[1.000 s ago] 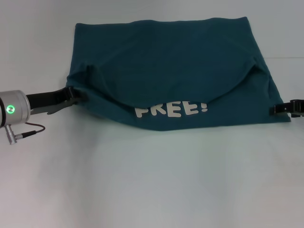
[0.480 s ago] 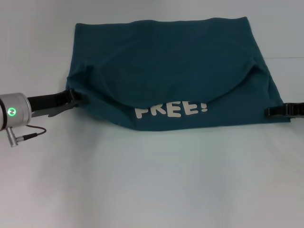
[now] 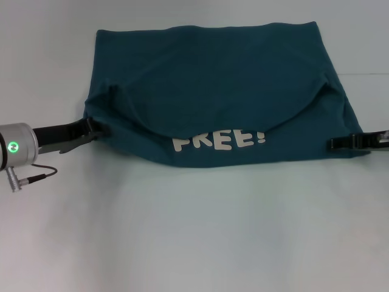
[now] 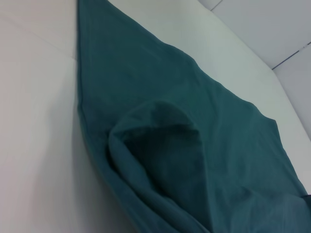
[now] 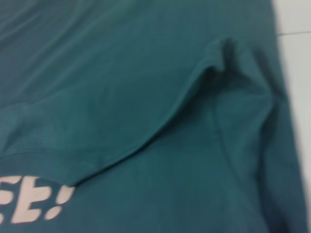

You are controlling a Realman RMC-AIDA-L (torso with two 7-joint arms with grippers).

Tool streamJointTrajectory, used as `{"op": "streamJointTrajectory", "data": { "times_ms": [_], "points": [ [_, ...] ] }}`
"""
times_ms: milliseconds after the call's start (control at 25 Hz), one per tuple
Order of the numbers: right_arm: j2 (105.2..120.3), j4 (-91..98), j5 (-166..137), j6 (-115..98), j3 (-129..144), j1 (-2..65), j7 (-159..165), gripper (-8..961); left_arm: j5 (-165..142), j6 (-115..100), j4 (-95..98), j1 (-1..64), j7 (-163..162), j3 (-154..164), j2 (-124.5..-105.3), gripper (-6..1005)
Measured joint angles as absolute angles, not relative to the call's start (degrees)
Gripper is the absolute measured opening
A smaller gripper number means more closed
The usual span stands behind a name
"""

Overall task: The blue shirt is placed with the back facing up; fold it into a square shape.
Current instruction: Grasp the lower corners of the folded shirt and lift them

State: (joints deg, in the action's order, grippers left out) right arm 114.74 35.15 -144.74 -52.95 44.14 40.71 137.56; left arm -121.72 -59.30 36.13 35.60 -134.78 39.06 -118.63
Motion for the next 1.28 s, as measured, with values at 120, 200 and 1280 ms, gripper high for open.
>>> {"op": "streamJointTrajectory", "data": {
  "times_ms": [120,200,1280],
  "points": [
    [114.69,33.78,-144.87,-53.12,44.26,41.56,137.44,768,-121.69,-59.23,36.02,35.57,-134.74,38.9,-118.66,38],
    [114.46,33.24,-144.86,-53.31,44.19,41.92,137.43,767,-121.51,-59.23,36.02,35.57,-134.68,38.98,-118.66,38],
    [113.08,35.31,-143.35,-57.3,43.06,41.28,138.32,45,-121.35,-60.32,36.31,35.49,-134.29,39.06,-118.74,37]
  ]
}}
